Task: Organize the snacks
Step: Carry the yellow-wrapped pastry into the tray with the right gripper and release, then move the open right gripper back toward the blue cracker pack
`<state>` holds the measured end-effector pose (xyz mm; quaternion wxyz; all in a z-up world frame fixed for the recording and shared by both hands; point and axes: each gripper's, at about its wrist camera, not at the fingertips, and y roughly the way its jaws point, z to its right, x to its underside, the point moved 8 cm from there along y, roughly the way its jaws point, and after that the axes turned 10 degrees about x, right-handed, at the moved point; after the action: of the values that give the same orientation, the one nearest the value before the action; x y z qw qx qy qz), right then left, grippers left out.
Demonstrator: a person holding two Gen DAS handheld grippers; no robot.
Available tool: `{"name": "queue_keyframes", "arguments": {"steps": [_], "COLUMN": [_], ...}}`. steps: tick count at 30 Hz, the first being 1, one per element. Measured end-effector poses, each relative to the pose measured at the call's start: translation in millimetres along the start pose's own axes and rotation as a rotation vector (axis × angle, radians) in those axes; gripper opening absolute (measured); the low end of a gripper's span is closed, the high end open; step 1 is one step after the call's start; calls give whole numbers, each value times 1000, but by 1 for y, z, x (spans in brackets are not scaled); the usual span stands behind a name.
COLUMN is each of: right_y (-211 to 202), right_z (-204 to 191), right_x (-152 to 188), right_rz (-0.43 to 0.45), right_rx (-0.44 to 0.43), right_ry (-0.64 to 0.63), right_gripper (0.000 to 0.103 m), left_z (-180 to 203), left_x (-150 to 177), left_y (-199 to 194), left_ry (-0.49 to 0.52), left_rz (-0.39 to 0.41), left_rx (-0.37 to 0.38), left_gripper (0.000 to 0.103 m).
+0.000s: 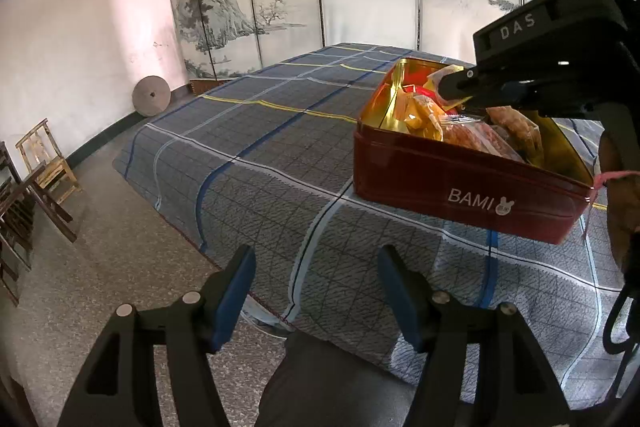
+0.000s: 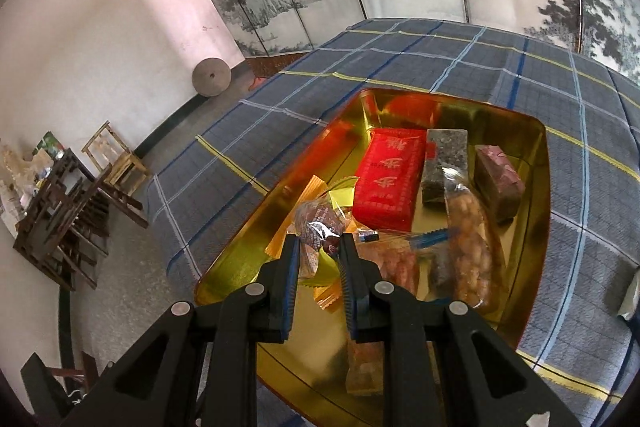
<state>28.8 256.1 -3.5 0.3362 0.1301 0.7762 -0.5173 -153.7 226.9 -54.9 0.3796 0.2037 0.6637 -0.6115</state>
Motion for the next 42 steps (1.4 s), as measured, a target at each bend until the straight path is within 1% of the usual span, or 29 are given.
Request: {"name": "queue_keyframes", "arguments": {"steps": [5, 9, 11, 12, 13, 17, 21, 22, 25, 26, 27, 29, 31, 35, 37, 39, 41, 42], "right_y": [4, 2, -2, -4, -8, -33, -70, -80, -106, -116, -121, -134, -140, -161, -167, -172, -174, -174], "right_z": [-5, -7, -7, -7, -6, 2, 18, 25, 56, 76, 89, 135, 174, 261, 291, 309, 327, 333], "right_x": [0, -4, -7, -9, -11, -16, -8, -3, 15, 24, 29, 43, 53, 81, 93, 103, 112, 115], "right_rz": [-1, 11, 27, 38, 52, 107, 177, 196, 241, 251, 254, 255, 243, 222, 199, 183, 166, 158], "right_rx": [13, -14, -28, -26, -25, -46, -1, 20, 130, 190, 220, 305, 360, 526, 604, 649, 698, 701], "right_ry": [-16, 2, 8, 9, 11, 28, 2, -8, -31, -31, -25, 26, 85, 203, 223, 229, 231, 238], "right_gripper": [20, 22, 31, 33, 35, 35, 35, 37, 43, 46, 47, 52, 52, 52, 52, 52, 52, 52], "left_z": [0, -1, -1, -1, -1, -1, -2, -2, -2, -2, -2, -2, -1, -1, 0, -1, -1, 2], "left_x": [0, 0, 0, 0, 0, -1, -1, -1, -1, -1, -1, 0, -1, -1, -3, -8, -19, -27], "left_y": [0, 1, 0, 0, 1, 1, 2, 2, 1, 1, 1, 1, 1, 1, 1, -5, -19, -28], "left_ry": [1, 2, 2, 3, 3, 6, 2, 3, 5, 5, 5, 6, 9, 9, 20, 28, 42, 57], "left_rz": [0, 1, 1, 1, 1, 1, 0, 0, 1, 1, 0, 1, 1, -8, -23, -17, 31, 60], "left_rx": [-1, -2, -2, -3, -4, -8, -13, -16, -22, -23, -24, -28, -34, -40, -39, -47, -64, -63], "left_gripper": [66, 66, 67, 67, 67, 68, 70, 71, 71, 71, 71, 71, 71, 71, 71, 71, 71, 71]}}
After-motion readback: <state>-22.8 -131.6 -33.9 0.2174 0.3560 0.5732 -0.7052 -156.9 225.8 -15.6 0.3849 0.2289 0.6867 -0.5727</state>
